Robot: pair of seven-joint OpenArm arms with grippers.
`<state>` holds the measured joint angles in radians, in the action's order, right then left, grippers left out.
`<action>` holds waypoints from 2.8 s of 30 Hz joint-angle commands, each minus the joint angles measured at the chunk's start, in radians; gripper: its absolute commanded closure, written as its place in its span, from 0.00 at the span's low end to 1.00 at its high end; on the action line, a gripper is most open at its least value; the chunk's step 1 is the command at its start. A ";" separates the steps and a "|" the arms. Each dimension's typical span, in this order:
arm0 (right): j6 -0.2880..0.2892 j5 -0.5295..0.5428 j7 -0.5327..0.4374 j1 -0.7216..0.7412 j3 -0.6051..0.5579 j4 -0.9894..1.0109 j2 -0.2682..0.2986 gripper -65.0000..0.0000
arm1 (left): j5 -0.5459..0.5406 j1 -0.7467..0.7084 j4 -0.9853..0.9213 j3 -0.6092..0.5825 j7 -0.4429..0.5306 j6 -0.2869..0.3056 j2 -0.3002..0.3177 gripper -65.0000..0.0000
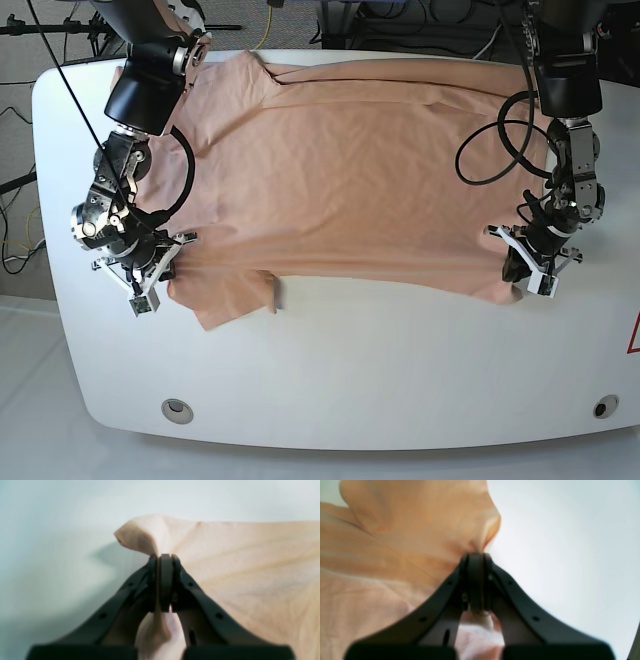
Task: Fold the T-shirt properly
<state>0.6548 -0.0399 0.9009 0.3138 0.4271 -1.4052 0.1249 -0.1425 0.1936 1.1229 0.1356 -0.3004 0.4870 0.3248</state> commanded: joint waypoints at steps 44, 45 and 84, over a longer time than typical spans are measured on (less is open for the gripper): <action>-0.008 0.002 0.315 -0.181 0.000 -0.480 0.011 0.98 | -0.010 -0.082 0.208 0.091 -0.316 -0.004 0.107 1.00; -0.008 0.002 0.315 -0.186 0.000 -0.477 0.011 0.98 | -0.010 -0.092 0.224 0.091 -0.319 -0.004 0.104 1.00; -0.003 0.004 0.301 -0.048 -0.179 -0.239 -0.163 0.20 | -0.009 -0.110 0.237 0.086 -0.317 -0.004 0.052 1.00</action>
<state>0.6540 -0.0467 1.2163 0.2424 0.2478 -1.6348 -0.0326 -0.1425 0.0662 1.3418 0.2161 -0.6369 0.4862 0.3580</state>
